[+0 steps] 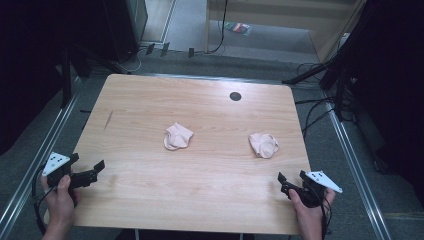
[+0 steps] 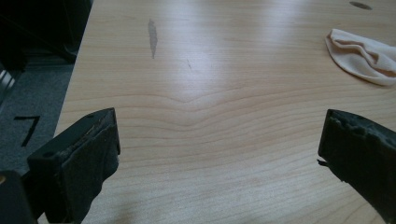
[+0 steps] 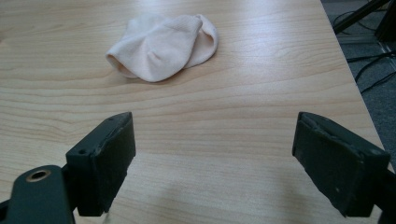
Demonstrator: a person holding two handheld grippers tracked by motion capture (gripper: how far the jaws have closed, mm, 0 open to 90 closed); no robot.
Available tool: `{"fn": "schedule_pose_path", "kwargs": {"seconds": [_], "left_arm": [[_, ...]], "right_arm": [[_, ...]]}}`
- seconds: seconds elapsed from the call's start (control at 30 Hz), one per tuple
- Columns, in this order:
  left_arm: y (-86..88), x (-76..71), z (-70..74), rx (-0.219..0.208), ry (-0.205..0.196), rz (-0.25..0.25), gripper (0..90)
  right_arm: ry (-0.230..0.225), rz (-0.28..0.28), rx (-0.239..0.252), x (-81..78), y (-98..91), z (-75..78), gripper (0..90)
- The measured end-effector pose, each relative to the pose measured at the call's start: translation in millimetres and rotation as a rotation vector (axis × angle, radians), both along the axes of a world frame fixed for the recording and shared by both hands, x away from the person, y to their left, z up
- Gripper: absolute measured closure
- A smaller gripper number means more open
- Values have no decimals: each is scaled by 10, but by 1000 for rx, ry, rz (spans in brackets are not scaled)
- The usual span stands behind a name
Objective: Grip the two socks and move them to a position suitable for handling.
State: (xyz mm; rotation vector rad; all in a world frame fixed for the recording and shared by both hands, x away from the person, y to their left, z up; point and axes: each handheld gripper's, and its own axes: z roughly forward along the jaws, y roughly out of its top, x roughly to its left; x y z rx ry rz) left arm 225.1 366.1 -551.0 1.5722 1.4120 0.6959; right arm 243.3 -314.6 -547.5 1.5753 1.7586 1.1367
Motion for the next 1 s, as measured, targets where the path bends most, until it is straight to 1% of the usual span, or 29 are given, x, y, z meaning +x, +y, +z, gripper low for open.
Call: {"fn": "schedule_pose_path", "kwargs": {"seconds": [0.07, 0.17, 0.2, 0.23, 0.33, 0.4, 0.43, 0.5, 0.57, 0.67, 0.73, 0.83, 0.87, 1.0], "left_arm": [[0, 5, -2, -3, 1, 6, 0], [3, 8, -2, -7, 4, 9, 0], [6, 9, -2, -5, 6, 9, 0], [5, 9, -2, -6, 5, 8, 0], [9, 8, -1, -7, 7, 7, 0], [14, 9, -2, -9, 8, 4, 0], [15, 7, -1, -10, 8, 5, 0], [6, 6, -2, -8, 2, 7, 0], [0, 8, -2, -5, 4, 12, 0], [-3, 8, -2, -1, 5, 14, 0], [-5, 9, 0, 5, 8, 11, 0], [-9, 11, -1, 9, 8, 11, 0], [-8, 12, -2, 9, 9, 13, 0], [-11, 10, -1, 12, 9, 14, 0]], "right_arm": [[2, 1, -2, 0, 3, 1, 132], [32, 5, -33, 30, 34, -4, 131], [36, 2, -44, 34, 47, -3, 131], [31, 2, -54, 38, 56, -3, 132], [32, -13, -61, 38, 69, -1, 133], [51, -11, -72, 44, 88, -4, 136], [59, -6, -61, 46, 97, 1, 137], [56, 7, -50, 67, 132, 20, 138], [40, 25, -62, 90, 185, 53, 138], [24, 47, -49, 108, 281, 128, 137], [38, 56, -40, 140, 349, 168, 132], [35, 75, -26, 194, 418, 196, 126], [31, 86, -33, 229, 451, 209, 125], [49, 106, -33, 347, 517, 256, 121]]}}
